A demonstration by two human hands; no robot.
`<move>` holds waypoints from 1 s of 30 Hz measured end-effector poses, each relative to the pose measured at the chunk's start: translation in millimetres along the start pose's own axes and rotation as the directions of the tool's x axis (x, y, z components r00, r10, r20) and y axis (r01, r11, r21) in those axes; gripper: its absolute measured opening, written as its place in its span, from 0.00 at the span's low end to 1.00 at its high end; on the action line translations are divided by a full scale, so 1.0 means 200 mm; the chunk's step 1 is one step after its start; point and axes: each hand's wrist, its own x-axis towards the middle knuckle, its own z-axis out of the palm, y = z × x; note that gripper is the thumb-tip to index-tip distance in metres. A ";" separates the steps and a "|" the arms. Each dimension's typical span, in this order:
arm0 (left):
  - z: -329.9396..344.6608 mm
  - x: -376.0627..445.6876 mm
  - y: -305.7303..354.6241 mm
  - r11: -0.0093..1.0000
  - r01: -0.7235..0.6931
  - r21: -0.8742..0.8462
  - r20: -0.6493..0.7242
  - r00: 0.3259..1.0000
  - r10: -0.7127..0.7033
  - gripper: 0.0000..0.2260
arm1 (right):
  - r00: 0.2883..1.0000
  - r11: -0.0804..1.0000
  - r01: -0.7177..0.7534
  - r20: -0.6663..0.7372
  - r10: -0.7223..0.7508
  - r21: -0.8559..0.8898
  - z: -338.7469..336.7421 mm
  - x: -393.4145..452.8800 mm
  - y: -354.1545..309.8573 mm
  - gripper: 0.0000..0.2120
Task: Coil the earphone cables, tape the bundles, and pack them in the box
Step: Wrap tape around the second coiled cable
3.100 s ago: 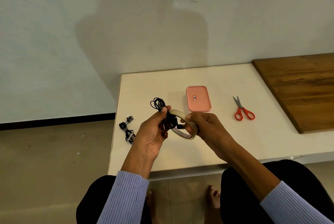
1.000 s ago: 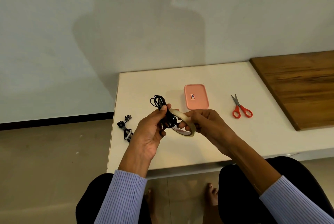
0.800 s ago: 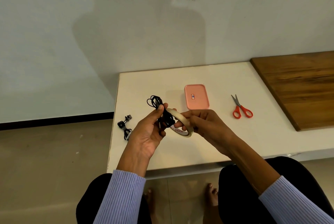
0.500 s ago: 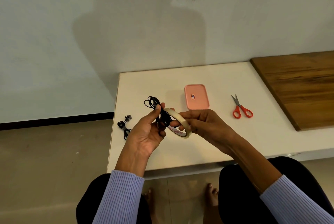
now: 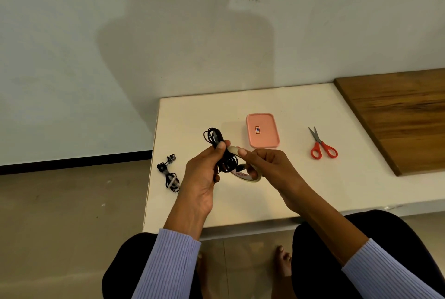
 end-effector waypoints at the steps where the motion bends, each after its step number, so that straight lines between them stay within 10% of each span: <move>1: 0.01 0.00 0.00 1.000 0.006 -0.008 0.001 1.000 -0.006 0.06 | 1.000 1.000 -0.007 -0.001 0.007 0.024 0.00 0.00 0.00 0.26; 15: -0.04 0.02 0.05 0.896 0.253 -0.364 0.144 0.966 -0.215 0.05 | 0.941 0.988 0.061 0.322 -0.104 0.141 -0.12 0.00 -0.01 0.11; 23: 0.00 -0.06 -0.01 0.987 -0.048 0.151 0.102 0.994 0.033 0.07 | 0.999 0.999 0.048 0.016 -0.048 -0.010 -0.06 0.00 0.01 0.12; 30: 0.02 -0.04 0.00 0.995 -0.035 0.096 0.022 0.999 0.033 0.05 | 0.990 1.000 0.023 0.137 -0.025 0.017 -0.07 0.01 0.01 0.12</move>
